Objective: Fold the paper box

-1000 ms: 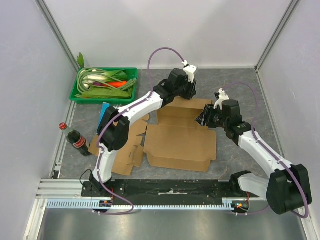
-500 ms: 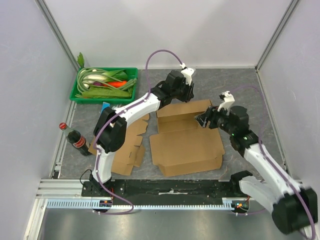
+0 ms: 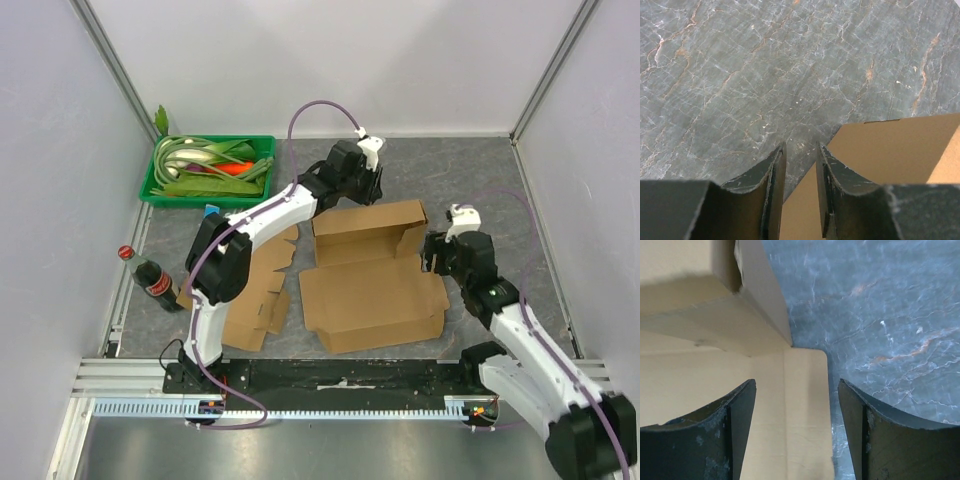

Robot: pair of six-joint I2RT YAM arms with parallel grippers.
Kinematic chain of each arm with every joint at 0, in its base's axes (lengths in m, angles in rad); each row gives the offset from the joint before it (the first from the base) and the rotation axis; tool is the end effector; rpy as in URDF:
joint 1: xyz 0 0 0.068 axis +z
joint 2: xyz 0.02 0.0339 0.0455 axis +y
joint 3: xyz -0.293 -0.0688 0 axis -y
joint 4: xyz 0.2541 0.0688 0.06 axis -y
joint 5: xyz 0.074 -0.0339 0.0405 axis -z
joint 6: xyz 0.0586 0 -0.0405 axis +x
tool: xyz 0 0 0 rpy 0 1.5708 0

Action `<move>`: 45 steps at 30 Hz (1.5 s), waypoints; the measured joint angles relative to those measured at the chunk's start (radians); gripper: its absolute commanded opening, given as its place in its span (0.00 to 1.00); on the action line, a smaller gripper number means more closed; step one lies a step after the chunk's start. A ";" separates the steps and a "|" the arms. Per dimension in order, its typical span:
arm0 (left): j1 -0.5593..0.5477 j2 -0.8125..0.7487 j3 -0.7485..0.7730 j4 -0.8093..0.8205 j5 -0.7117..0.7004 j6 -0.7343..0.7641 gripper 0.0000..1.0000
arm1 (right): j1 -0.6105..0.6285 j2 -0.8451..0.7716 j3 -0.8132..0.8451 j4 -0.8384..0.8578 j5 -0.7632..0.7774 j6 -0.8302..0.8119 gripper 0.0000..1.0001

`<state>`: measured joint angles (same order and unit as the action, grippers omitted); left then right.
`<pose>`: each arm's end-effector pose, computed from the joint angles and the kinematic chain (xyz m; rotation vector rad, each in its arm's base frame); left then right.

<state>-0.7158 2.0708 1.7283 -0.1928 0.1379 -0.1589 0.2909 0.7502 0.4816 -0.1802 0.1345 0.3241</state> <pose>0.3973 -0.3562 0.2745 0.6788 2.0638 -0.6595 0.1800 0.0457 0.2464 0.1192 2.0210 0.2548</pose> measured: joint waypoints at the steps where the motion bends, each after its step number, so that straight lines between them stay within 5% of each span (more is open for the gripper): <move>1: 0.005 0.000 0.000 0.000 0.005 -0.001 0.36 | 0.000 0.053 -0.003 0.003 -0.009 -0.042 0.73; 9: 0.029 0.015 0.036 -0.036 0.074 -0.007 0.37 | 0.000 0.283 -0.022 0.201 -0.121 -0.360 0.72; 18: 0.036 0.031 0.058 -0.065 0.136 -0.007 0.37 | 0.000 0.401 -0.066 0.546 -0.253 -0.511 0.67; 27: 0.045 0.031 0.059 -0.068 0.163 -0.007 0.36 | 0.001 0.486 -0.120 0.802 -0.284 -0.520 0.35; 36: 0.055 0.058 0.066 -0.067 0.190 -0.014 0.36 | 0.017 0.562 -0.106 0.871 -0.296 -0.561 0.35; 41: 0.063 0.082 0.081 -0.068 0.217 -0.028 0.37 | 0.035 0.613 -0.071 0.884 -0.285 -0.581 0.14; 45: 0.074 0.089 0.094 -0.068 0.238 -0.035 0.37 | 0.057 0.666 -0.009 0.876 -0.240 -0.579 0.20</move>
<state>-0.6418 2.1597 1.8221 -0.2611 0.3763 -0.1940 0.3477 1.4158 0.4728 0.6956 -0.1051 -0.2546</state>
